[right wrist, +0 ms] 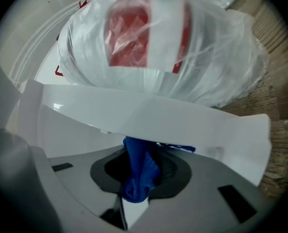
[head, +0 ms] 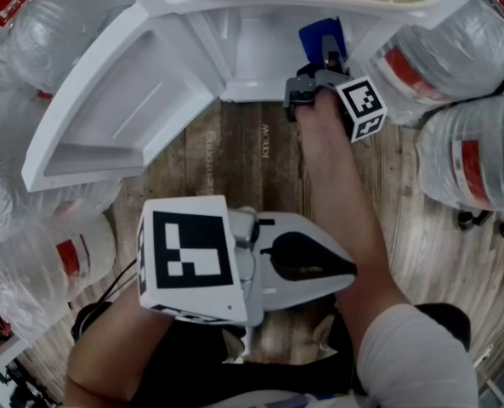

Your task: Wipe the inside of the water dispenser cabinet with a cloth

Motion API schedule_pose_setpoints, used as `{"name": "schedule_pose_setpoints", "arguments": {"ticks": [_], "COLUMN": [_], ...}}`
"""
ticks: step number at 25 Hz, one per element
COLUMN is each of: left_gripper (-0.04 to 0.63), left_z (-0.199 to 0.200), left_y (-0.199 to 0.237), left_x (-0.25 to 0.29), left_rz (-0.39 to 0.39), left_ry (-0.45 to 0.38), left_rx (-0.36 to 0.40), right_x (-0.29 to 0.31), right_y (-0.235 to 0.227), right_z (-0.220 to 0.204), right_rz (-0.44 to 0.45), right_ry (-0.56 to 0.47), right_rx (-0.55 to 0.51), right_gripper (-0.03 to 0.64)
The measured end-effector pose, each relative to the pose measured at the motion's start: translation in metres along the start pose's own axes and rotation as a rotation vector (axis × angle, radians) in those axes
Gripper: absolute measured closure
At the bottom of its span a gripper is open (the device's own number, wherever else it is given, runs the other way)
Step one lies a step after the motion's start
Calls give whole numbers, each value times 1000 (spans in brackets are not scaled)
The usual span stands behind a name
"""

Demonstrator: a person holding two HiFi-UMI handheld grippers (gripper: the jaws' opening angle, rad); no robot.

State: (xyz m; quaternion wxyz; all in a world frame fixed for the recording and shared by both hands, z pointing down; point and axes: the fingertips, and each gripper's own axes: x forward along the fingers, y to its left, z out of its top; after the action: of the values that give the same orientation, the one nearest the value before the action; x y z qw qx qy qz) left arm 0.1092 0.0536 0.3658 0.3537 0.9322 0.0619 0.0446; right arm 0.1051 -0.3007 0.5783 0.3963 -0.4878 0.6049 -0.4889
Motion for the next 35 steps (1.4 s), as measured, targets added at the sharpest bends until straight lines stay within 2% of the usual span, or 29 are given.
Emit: {"name": "schedule_pose_setpoints", "arguments": {"ticks": [10, 15, 19, 24, 32, 35], "left_gripper": [592, 592, 592, 592, 592, 592], "left_z": [-4, -3, -1, 0, 0, 1], "left_y": [3, 6, 8, 4, -1, -2], "left_x": [7, 16, 14, 7, 3, 3], "left_rz": [-21, -29, -13, 6, 1, -6], "left_ry": [12, 19, 15, 6, 0, -3], "left_rx": [-12, -11, -5, -6, -11, -14], "right_x": [-55, -37, 3, 39, 33, 25], "right_y": [-20, -17, -17, -40, -57, -60], "right_z": [-1, -15, -31, -33, -20, -18], "right_rz": [-53, -33, -9, -84, -137, -146], "right_ry": [43, 72, 80, 37, -43, -44], "right_rx": [-42, -24, 35, 110, 236, 241], "right_gripper": [537, 537, 537, 537, 537, 537]}}
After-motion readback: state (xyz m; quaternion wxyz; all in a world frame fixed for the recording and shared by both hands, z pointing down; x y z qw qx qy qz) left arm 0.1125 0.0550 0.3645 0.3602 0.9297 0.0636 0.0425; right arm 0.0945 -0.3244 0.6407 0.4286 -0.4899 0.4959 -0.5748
